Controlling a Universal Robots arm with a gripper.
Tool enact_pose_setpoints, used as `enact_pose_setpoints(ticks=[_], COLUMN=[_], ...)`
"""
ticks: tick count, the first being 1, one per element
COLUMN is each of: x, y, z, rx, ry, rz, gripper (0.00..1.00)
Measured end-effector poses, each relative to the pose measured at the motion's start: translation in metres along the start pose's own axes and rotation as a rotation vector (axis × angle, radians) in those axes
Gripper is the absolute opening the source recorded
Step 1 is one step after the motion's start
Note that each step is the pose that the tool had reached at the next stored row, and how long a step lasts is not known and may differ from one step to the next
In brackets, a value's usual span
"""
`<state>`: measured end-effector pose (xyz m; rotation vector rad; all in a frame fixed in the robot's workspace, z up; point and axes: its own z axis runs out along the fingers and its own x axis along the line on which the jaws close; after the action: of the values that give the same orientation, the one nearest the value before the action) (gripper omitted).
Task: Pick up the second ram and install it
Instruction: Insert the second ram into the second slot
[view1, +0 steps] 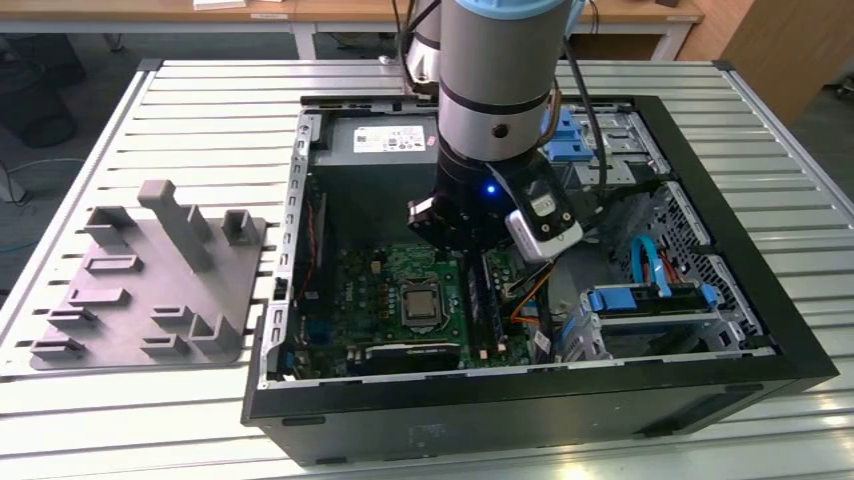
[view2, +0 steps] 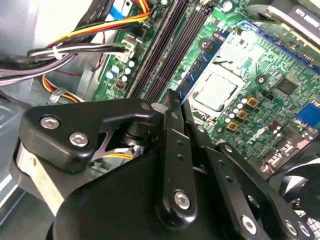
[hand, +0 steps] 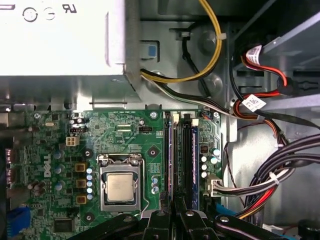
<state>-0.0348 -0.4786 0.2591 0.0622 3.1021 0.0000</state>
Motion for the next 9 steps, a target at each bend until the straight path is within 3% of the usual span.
enact_pose_setpoints(ticks=[9], x=[0.0], y=[0.0], z=[0.0002], rx=[0.0026], ry=[-0.0001], rz=[0.067], gripper=[0.14])
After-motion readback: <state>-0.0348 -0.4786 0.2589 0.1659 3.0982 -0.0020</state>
